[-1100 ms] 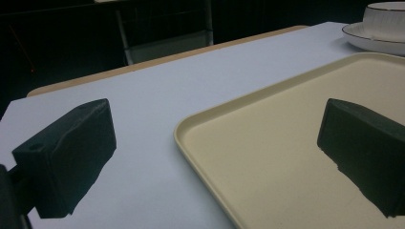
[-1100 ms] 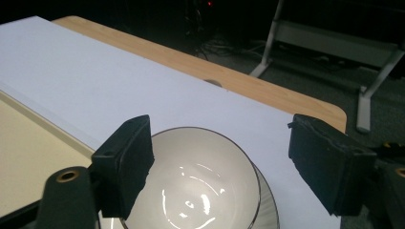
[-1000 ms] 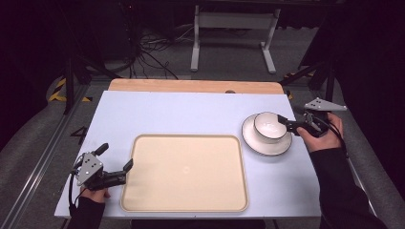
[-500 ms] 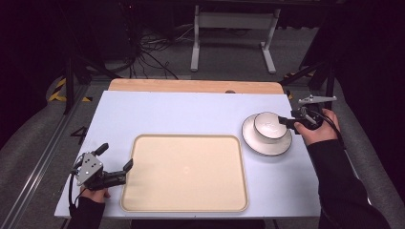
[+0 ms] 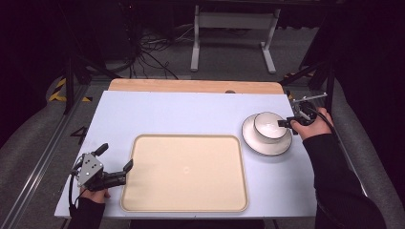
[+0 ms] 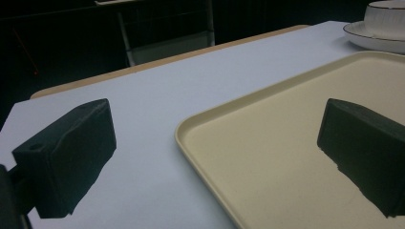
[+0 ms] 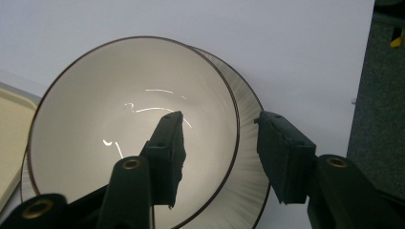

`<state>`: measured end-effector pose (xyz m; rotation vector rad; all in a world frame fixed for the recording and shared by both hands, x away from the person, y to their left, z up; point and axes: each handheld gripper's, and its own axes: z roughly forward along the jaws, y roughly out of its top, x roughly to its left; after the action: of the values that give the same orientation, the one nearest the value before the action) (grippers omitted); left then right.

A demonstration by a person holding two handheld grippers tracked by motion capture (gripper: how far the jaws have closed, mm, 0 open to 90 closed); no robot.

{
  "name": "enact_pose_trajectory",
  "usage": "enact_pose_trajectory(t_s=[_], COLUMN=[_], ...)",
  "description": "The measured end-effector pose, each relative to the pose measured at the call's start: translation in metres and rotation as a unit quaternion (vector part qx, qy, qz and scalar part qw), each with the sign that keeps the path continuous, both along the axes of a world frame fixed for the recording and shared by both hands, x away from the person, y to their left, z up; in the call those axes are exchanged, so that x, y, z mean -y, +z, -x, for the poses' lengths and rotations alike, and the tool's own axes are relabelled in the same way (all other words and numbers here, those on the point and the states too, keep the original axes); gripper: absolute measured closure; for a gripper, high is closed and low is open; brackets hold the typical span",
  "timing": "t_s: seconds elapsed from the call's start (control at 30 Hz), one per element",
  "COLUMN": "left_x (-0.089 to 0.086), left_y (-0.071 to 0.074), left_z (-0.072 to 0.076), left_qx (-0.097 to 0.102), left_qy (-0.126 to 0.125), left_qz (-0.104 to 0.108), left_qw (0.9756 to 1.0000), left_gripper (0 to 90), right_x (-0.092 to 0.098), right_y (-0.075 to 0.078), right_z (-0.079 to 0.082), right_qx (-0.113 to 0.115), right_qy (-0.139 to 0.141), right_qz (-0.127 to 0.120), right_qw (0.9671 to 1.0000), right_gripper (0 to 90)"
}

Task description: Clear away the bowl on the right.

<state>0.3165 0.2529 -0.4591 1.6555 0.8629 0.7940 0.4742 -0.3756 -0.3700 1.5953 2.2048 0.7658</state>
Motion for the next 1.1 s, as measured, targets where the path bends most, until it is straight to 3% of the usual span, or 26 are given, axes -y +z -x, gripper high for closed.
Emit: enact_pose_trajectory(t_s=[0.5, 0.67, 0.83, 0.97, 1.1], left_x=[0.000, 0.000, 0.000, 0.000, 0.000], left_y=[0.000, 0.000, 0.000, 0.000, 0.000], left_z=[0.000, 0.000, 0.000, 0.000, 0.000], left_qx=[0.000, 0.000, 0.000, 0.000, 0.000], left_qy=[-0.002, -0.002, -0.002, -0.003, -0.003], left_qz=[0.000, 0.000, 0.000, 0.000, -0.001], left_qw=[1.0000, 1.0000, 1.0000, 1.0000, 1.0000], left_gripper=[0.1, 0.1, 0.1, 0.1, 0.1], right_x=[-0.002, -0.003, -0.005, -0.006, -0.007], right_y=[-0.016, -0.020, -0.021, -0.020, -0.019], right_z=[-0.017, -0.020, -0.022, -0.023, -0.025], right_qx=[-0.087, -0.100, -0.104, -0.112, -0.131], right_qy=[-0.036, -0.041, -0.048, -0.059, -0.070], right_qz=[-0.006, -0.009, -0.004, -0.003, -0.018], right_qw=[0.9955, 0.9941, 0.9934, 0.9919, 0.9888], right_gripper=[65.5, 68.0, 80.2, 82.4, 84.0])
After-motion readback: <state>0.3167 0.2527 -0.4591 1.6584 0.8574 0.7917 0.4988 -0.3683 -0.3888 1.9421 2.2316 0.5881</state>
